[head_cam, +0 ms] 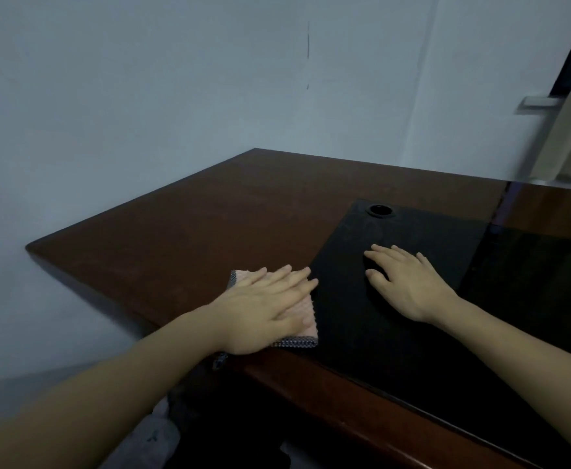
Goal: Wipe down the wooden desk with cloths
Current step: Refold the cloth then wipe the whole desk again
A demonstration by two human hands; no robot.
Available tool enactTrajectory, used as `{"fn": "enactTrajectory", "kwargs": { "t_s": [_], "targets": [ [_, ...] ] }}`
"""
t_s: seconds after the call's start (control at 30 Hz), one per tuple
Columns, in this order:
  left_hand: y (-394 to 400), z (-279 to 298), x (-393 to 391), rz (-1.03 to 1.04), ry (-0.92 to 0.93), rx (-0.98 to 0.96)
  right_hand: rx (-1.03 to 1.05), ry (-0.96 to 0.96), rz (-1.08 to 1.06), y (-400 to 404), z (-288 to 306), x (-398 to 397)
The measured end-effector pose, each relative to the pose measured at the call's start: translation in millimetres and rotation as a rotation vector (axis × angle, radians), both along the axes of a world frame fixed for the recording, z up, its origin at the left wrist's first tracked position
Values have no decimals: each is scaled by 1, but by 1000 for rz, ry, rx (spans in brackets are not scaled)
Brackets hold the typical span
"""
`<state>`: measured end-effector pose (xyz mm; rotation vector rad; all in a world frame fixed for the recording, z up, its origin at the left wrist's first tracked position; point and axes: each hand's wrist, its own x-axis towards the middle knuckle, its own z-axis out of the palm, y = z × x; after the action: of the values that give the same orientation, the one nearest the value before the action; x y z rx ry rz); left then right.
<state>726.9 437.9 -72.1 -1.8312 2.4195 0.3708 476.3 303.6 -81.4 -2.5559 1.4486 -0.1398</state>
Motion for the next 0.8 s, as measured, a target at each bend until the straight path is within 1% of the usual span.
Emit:
{"fn": "enactTrajectory", "kwargs": {
  "t_s": [0.17, 0.23, 0.3, 0.37, 0.5, 0.6, 0.7, 0.8],
  "targets": [
    [-17, 4, 37, 254, -43, -17, -4, -2, -9, 1, 2, 0],
    [-29, 4, 31, 343, -49, -42, -4, 0, -13, 3, 3, -1],
    [-37, 3, 15, 381, -55, -46, 0, 5, -14, 4, 4, -1],
    [-34, 3, -3, 347, -49, -43, 1, 9, -10, 4, 5, -1],
    [-5, 3, -34, 140, -27, -35, 2, 14, -3, 3, 5, 0],
    [17, -1, -36, 41, 7, -22, 7, 11, -2, 1, 4, 0],
    [20, 0, -8, 68, 30, 4, 4, 8, 0, 0, 3, 0],
    [12, 2, 34, 165, -2, -5, 8, 24, 0, -1, 3, 1]
  ]
}}
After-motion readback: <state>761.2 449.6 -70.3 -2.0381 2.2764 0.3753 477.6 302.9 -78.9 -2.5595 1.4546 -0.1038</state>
